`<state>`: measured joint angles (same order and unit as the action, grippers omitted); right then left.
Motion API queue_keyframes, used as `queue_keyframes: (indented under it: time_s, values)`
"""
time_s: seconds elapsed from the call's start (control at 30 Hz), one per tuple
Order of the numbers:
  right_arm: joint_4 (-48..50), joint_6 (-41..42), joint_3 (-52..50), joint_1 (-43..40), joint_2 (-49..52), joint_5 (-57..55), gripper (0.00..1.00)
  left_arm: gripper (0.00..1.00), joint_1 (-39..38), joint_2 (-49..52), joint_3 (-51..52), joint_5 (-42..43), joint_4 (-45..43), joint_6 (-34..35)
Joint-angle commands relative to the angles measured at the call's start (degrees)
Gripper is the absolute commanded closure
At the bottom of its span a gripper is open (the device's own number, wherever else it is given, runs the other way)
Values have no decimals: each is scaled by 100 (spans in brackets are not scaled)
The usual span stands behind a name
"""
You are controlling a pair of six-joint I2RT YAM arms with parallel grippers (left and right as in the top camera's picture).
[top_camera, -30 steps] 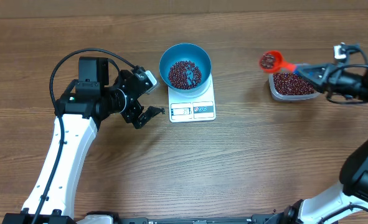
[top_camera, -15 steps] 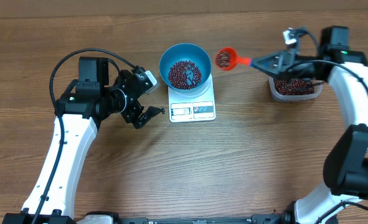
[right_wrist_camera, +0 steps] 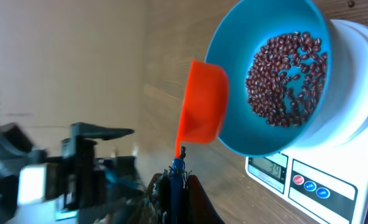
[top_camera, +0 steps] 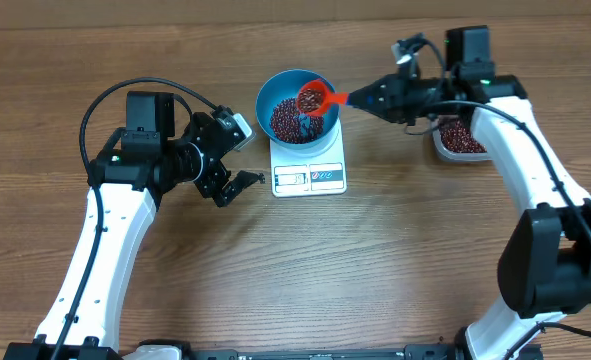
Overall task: Scoop item into bowl and weigh 150g on scale
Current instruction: 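Carry the filled red scoop with right gripper over the teal bowl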
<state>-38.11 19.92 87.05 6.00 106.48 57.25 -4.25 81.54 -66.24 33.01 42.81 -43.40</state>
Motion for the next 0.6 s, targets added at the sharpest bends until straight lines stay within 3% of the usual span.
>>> queue_keyframes:
  time_s: [0.0,0.33,0.57]
  values:
    - [-175,31,457,278,4,-1025,96,0,11,-26,33,107,2,81]
    - [-1703,-870,1753,1187,4,-4103,96,0,11,-26,33,107,2,81]
    - [-2039,-1733,2256,1856,4,-5571,96,0,11,-26,33,107,2,79]
